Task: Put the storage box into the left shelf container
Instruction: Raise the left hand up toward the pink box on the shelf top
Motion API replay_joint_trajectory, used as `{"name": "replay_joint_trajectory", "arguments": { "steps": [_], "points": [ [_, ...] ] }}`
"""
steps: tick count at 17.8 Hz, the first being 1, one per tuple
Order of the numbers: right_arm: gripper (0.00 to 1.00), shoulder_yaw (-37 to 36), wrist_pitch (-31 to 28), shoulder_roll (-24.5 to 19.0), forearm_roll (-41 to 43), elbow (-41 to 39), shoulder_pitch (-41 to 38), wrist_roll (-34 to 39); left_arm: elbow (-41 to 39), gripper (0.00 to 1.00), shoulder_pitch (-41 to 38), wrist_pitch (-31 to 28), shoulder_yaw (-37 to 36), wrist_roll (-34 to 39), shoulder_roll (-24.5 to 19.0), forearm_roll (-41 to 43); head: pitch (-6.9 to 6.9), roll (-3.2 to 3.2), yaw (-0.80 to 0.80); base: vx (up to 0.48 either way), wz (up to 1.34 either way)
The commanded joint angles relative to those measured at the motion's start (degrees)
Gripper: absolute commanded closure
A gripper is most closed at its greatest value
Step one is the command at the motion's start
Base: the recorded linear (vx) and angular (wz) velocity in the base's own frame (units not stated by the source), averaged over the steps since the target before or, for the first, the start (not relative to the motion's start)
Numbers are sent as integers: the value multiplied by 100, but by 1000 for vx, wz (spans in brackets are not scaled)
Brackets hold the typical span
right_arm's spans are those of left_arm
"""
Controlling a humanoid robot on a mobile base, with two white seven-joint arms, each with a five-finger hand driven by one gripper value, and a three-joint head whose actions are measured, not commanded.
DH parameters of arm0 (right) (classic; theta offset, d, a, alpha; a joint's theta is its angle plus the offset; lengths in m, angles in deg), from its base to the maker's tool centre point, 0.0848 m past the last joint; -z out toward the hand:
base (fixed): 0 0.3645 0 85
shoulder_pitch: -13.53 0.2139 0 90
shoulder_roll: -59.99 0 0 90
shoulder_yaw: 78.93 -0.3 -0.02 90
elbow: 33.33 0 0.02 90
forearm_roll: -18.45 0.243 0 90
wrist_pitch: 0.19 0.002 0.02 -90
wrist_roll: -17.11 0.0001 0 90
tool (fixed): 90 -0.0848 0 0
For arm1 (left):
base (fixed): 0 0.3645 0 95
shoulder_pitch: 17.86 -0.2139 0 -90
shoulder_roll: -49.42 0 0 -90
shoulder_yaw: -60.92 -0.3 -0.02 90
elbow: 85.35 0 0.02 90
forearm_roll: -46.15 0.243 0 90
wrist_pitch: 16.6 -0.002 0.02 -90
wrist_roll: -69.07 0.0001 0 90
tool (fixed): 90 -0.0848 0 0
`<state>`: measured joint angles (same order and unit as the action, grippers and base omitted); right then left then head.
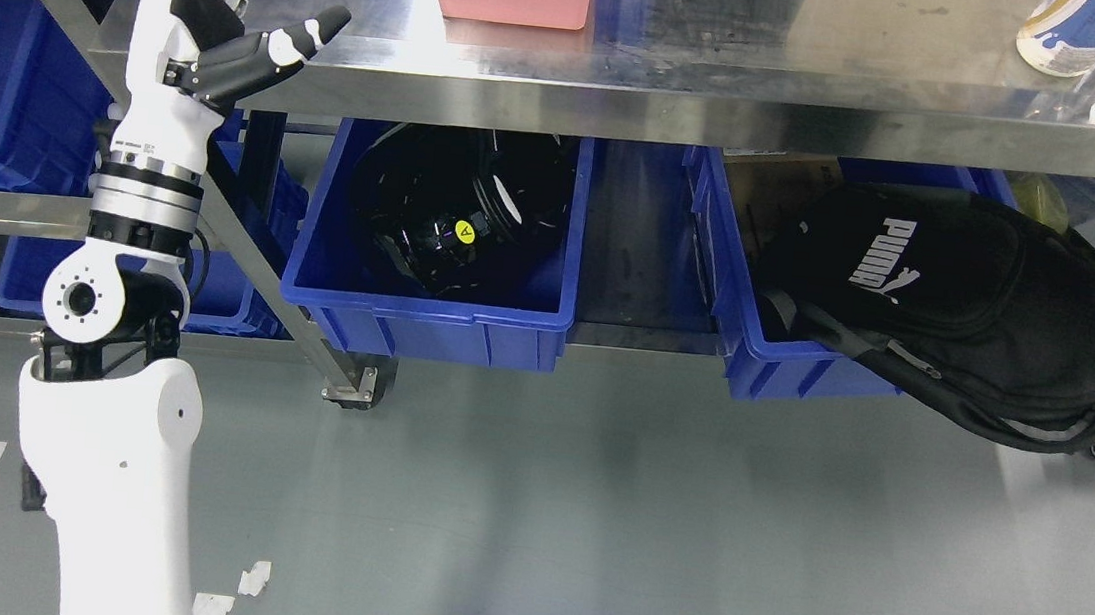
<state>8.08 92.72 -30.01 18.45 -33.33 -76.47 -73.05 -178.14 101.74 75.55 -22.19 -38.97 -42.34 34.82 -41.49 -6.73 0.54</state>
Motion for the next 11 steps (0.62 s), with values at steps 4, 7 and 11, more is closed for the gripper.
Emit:
{"name": "replay_joint_trajectory", "arguments": {
  "steps": [4, 7, 11],
  "points": [
    [0, 0, -10, 100, 123, -100, 17, -1, 172, 0, 300, 57, 322, -147, -481, 34, 0, 0, 0, 0, 0],
    [0, 0, -10, 100, 123, -100, 17, -1, 934, 0, 1106, 39, 86, -785, -1675, 52, 0, 0, 0, 0, 0],
    [0, 0, -10, 100, 123, -100, 17, -1, 1762, 0, 2171, 57, -1475, -2218, -2996, 61, 0, 0, 0, 0, 0]
  ]
}}
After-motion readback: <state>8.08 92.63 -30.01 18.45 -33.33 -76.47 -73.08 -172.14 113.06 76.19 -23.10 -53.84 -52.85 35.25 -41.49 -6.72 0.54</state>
